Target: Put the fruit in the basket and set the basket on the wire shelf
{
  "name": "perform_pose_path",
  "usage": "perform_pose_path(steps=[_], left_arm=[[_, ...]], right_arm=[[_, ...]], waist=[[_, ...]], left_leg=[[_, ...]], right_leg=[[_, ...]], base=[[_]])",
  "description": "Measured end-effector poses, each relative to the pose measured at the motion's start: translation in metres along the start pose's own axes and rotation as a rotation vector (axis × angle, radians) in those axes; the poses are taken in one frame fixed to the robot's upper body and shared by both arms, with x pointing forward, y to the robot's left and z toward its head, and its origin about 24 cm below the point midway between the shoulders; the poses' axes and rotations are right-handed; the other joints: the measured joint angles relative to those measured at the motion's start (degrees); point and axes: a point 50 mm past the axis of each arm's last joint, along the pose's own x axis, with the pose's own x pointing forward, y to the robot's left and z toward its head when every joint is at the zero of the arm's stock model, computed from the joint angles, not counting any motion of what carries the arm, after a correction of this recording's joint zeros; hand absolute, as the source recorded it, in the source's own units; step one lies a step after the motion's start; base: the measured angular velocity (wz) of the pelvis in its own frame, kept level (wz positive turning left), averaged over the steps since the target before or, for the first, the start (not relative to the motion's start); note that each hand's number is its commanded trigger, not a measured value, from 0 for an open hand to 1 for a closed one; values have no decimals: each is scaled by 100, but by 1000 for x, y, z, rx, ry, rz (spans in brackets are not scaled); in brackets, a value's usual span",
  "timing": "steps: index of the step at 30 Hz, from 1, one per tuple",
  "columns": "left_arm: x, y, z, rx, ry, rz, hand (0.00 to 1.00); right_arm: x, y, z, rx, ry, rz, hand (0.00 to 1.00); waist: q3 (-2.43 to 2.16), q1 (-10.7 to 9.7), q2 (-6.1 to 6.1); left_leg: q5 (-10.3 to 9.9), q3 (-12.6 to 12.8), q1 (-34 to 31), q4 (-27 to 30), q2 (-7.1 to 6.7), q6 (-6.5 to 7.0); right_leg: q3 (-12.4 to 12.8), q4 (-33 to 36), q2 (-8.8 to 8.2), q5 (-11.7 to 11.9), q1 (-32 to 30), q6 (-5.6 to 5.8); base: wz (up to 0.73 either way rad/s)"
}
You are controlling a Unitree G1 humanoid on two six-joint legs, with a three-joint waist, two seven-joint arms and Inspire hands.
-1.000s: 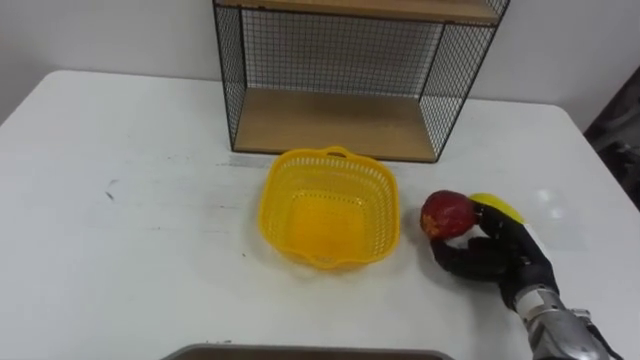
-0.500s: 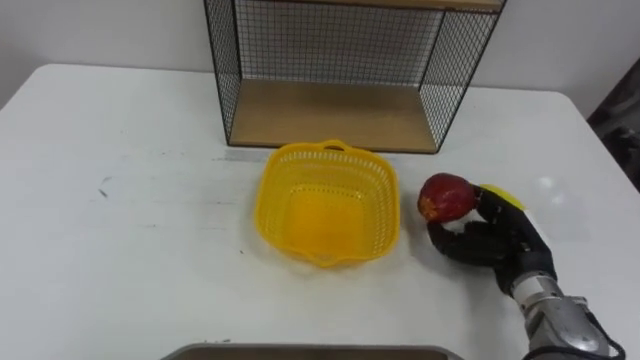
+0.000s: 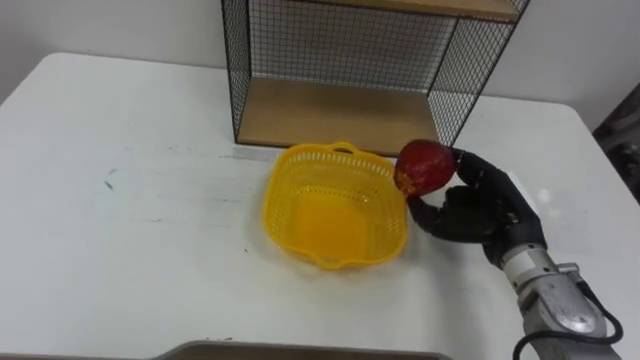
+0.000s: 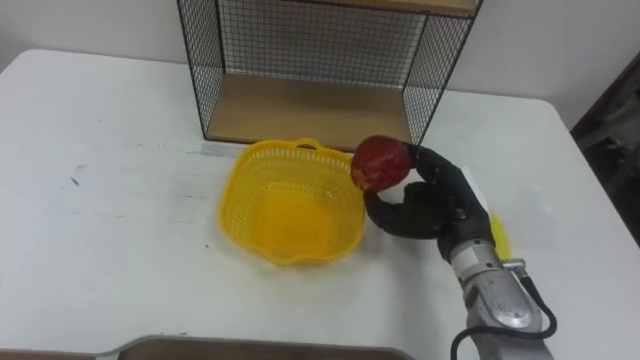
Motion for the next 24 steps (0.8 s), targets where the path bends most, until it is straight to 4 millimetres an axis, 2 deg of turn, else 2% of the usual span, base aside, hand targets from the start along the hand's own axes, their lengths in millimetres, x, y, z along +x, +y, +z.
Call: perform_pose_path(steps=[5,6,7,8,16,24], left_arm=[[1,0,2,3,1,-4,0],[1,0,2,3,2,-4,0],[1,0,2,3,2,-5,0],[1,0,2,3,2,-7,0],[2,0,8,25,-10,-9,0],[3,2,14,29,-24,-6,0]], right_arm=[[4,3,13,-67,-47,20,100],[4,3,15,-78,-54,24,84],[4,4,20,-105,-73,30,47],[5,6,26,-138,-93,36,0],[9,26,33,-218,-117,114,0],[14,28,39,-222,-140,122,0]], waist=[[8,69,9],[7,85,10],[5,112,7],[8,127,-4],[5,148,-11],[16,153,8]], left_leg=[[0,6,-28,2,8,-3],[0,16,-30,3,9,-3],[0,40,-55,5,11,-3],[1,46,-66,6,10,-3],[0,46,-72,4,9,-3],[0,44,-71,2,11,-2]], right_leg=[[0,5,10,2,-28,-4],[9,6,11,3,-40,-5],[32,11,15,4,-78,-6],[44,9,15,4,-91,-7],[66,-9,14,4,-91,-6],[71,-4,16,5,-91,-7]], base=[[1],[-9],[-9],[-6],[0],[0]])
